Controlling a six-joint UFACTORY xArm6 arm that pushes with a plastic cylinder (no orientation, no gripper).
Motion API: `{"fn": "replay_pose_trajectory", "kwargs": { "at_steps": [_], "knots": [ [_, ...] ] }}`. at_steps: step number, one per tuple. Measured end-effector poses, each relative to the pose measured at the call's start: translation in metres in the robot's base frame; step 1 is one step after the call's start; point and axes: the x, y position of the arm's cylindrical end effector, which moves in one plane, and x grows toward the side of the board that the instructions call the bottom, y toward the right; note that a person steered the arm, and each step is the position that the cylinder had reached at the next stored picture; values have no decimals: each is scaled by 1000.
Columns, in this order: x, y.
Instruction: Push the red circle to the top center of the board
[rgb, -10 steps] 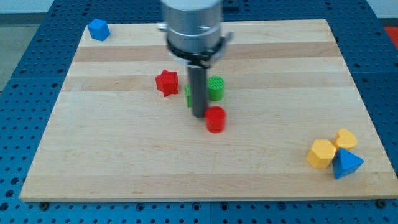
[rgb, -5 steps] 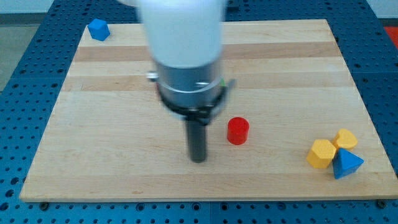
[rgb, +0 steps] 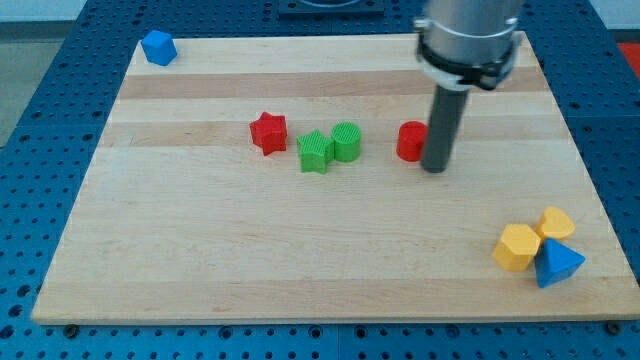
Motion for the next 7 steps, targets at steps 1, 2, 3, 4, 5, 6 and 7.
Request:
{"fn": "replay_pose_trajectory", "kwargs": {
  "at_steps": [1, 2, 3, 4, 5, 6, 7],
  "knots": [
    [-23, -1],
    [-30, -42],
    [-23, -40],
    [-10, -42],
    [-10, -64],
    [-23, -91],
    [-61, -93]
  ]
}}
